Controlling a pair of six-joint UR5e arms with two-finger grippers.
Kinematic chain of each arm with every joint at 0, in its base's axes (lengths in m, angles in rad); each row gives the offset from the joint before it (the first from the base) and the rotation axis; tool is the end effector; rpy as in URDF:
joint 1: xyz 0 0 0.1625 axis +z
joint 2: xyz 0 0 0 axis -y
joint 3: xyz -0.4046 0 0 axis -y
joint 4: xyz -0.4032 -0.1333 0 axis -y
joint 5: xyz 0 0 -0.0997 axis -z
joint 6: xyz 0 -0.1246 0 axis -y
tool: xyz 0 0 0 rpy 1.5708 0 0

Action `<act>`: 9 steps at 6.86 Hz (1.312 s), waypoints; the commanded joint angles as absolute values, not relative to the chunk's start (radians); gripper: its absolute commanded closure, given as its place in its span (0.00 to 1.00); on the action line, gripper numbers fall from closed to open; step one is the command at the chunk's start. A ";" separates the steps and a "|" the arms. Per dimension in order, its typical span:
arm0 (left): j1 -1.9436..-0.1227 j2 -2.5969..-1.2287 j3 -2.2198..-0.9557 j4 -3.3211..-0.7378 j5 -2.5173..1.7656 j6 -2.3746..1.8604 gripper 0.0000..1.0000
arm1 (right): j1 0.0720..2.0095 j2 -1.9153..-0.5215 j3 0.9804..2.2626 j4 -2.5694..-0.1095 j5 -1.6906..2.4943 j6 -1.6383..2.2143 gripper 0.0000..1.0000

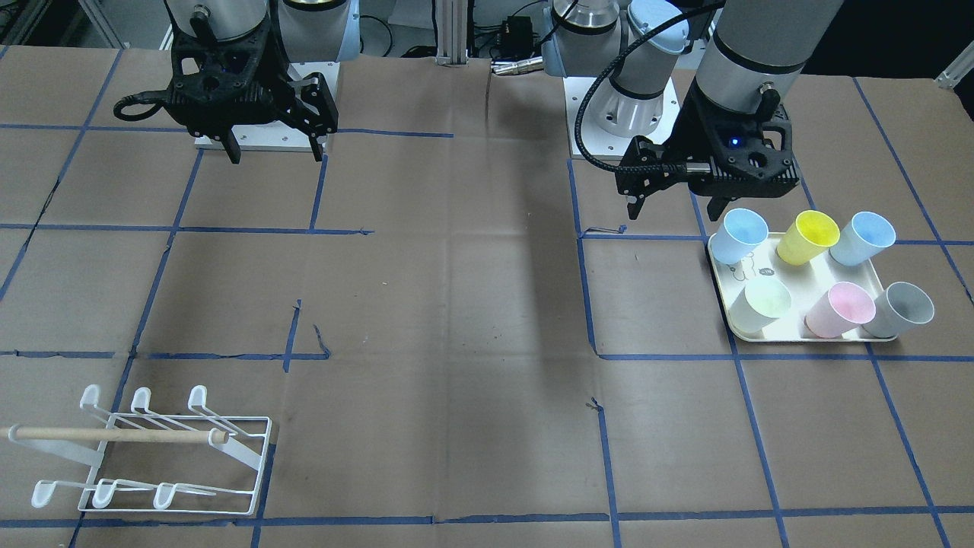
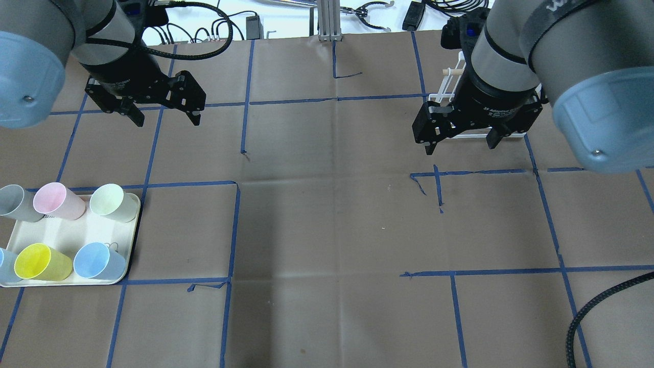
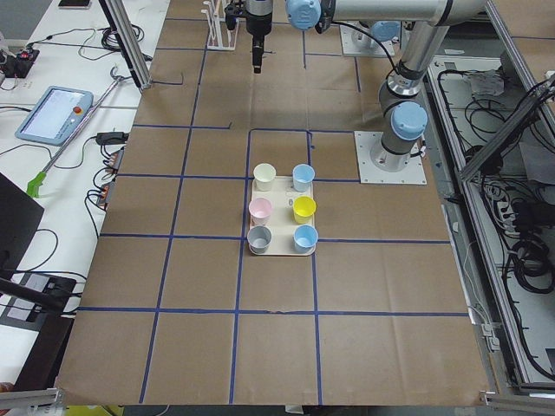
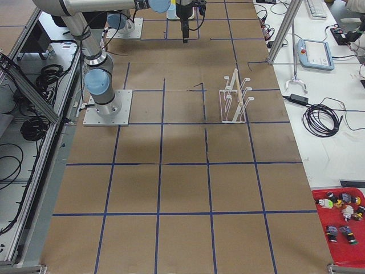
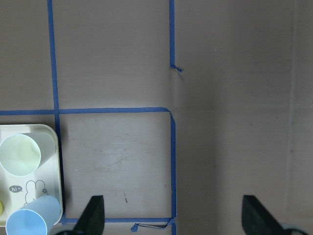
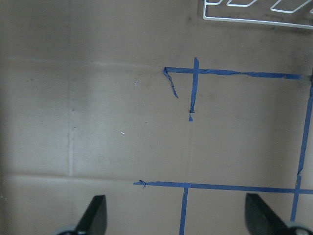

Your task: Transfer IKEA cup to right arm and place on rack

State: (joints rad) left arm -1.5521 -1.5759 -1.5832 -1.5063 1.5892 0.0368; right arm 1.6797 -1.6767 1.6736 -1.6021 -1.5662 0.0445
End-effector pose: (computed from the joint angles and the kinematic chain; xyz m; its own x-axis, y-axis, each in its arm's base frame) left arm -0.1214 -0.5130 0.4403 -0.9997 0.0172 -0.0201 0.0181 0.9988 -0.0463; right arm 0.1835 -0.4471 0.4450 -0.9979 -0.0645 -0.0061 -0.0643 0.9973 -0.0342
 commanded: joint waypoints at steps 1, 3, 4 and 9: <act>-1.552 -1.574 -1.583 -1.506 1.589 0.037 0.00 | 1.680 -1.677 1.672 -1.603 -1.566 0.044 0.00; -1.552 -1.574 -1.583 -1.506 1.589 0.037 0.00 | 1.680 -1.677 1.672 -1.603 -1.566 0.044 0.00; -1.552 -1.574 -1.583 -1.506 1.589 0.037 0.00 | 1.680 -1.677 1.672 -1.603 -1.566 0.044 0.00; -1.522 -1.528 -1.636 -1.508 1.600 0.131 0.00 | 1.680 -1.675 1.672 -1.605 -1.565 0.044 0.00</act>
